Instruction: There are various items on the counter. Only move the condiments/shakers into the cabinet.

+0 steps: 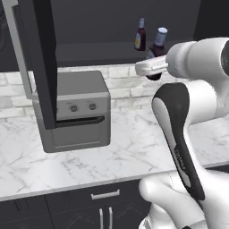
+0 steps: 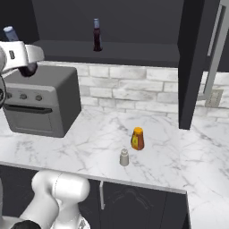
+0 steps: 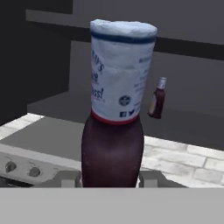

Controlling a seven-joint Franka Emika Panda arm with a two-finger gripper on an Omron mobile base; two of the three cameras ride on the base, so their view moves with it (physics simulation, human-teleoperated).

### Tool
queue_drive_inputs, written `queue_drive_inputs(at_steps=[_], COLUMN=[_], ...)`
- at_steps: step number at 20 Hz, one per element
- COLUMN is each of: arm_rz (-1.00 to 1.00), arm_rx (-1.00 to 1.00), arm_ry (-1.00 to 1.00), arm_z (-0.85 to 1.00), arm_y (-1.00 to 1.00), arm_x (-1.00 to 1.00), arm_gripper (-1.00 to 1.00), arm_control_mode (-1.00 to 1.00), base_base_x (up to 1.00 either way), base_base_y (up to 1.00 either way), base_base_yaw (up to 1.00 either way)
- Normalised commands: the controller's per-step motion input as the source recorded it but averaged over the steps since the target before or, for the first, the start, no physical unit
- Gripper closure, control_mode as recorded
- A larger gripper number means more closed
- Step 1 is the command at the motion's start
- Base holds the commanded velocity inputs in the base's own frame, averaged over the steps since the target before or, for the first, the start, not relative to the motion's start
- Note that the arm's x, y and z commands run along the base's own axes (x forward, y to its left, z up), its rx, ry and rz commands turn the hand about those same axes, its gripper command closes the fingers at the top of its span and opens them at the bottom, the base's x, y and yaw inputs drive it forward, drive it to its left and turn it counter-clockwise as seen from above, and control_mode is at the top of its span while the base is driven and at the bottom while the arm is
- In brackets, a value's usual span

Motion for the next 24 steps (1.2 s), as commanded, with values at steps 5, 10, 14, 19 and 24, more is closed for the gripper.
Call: queue_drive_inputs(at_steps=[5, 10, 14, 19, 24], arm_rz=[-0.14, -0.13, -0.05, 0.00, 0.03], arm_rx=[0.07, 0.09, 0.04, 0.02, 0.09], arm_ry=[0.03, 0.00, 0.02, 0.01, 0.03], arm_z=[0.12, 0.00, 0.00, 0.00, 0.00], arm_y=[0.00, 0.00, 0.00, 0.00, 0.00], arm_x=[0.44, 0.56, 0.72, 0.54, 0.43], arm_gripper=[1.00, 1.00, 1.00, 1.00, 1.00], arm_control_mode=[-1.00, -1.00, -1.00, -1.00, -1.00], base_base_x=[0.00, 0.00, 0.00, 0.00, 0.00], base_base_y=[0.00, 0.00, 0.00, 0.00, 0.00], base_base_yaw=[0.00, 0.00, 0.00, 0.00, 0.00])
